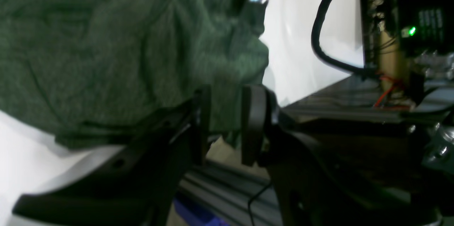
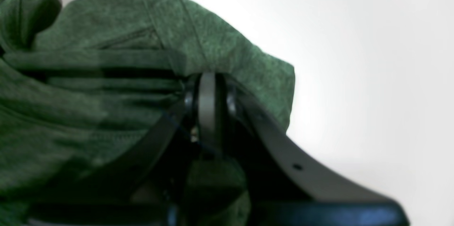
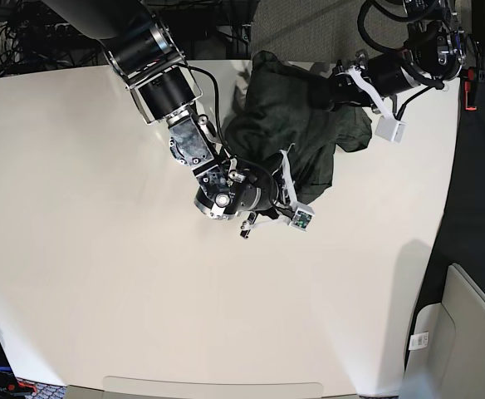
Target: Fold the T-shirt properly
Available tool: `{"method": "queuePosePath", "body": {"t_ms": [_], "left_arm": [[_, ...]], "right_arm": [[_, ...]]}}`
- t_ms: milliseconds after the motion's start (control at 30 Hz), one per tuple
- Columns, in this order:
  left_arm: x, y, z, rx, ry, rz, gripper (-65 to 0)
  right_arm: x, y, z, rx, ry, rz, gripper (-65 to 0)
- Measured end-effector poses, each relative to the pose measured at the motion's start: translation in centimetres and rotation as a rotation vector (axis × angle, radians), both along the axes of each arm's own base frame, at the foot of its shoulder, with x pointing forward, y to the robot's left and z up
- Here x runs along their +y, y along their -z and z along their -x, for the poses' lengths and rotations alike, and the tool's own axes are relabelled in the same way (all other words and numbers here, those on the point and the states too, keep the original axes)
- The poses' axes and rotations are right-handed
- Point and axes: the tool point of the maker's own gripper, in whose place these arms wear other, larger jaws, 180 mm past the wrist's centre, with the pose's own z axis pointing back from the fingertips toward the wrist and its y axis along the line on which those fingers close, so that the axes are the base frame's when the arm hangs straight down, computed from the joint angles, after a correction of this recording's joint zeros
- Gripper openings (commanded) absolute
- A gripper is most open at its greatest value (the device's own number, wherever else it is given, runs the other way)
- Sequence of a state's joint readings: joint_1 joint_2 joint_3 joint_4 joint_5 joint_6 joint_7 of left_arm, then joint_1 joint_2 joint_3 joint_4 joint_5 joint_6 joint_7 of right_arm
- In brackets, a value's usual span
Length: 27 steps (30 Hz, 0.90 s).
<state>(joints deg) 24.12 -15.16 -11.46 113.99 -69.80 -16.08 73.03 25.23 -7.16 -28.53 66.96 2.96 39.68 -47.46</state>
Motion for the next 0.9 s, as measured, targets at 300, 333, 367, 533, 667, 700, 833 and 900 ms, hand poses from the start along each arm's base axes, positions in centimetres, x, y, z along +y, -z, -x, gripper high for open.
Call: {"method": "queuePosePath", "body": {"t_ms": [300, 333, 367, 533, 667, 700, 833, 900], "left_arm": [[0.2, 0.1, 0.2, 0.010, 0.008, -0.010, -51.7], [0.2, 0.1, 0.2, 0.011, 0.008, -0.009, -51.7], [0.1, 0.2, 0.3, 0.016, 0.012, -0.011, -51.7], [0.2, 0.2, 0.3, 0.016, 0.013, -0.013, -51.7], [1.2, 1.6, 0.4, 0.060, -0.007, -0.040, -51.7], [1.5, 2.1, 0.4, 0.071, -0.014, -0.066, -51.7], [1.9, 2.5, -0.7, 0.051, -0.025, -0.123, -51.7], [2.0, 2.9, -0.8, 0.053, -0.032, -0.149, -51.7]], "right_arm": [[1.1, -3.9, 1.3, -0.015, -0.003, -0.167, -63.6], [1.0, -4.8, 1.5, -0.022, -0.002, -0.205, -63.6], [0.8, -5.5, 1.4, -0.021, 0.000, -0.235, -63.6], [-2.7, -3.9, 2.5, 0.133, 0.114, -0.308, -63.6], [-5.2, -1.4, 4.6, 0.181, 0.125, -0.224, -63.5], [-5.1, -1.6, 4.7, 0.180, 0.122, -0.227, -63.5], [-4.7, -2.1, 5.6, 0.182, 0.109, -0.253, -63.5], [-5.2, -1.3, 6.2, 0.200, 0.113, -0.229, -63.5]]}}
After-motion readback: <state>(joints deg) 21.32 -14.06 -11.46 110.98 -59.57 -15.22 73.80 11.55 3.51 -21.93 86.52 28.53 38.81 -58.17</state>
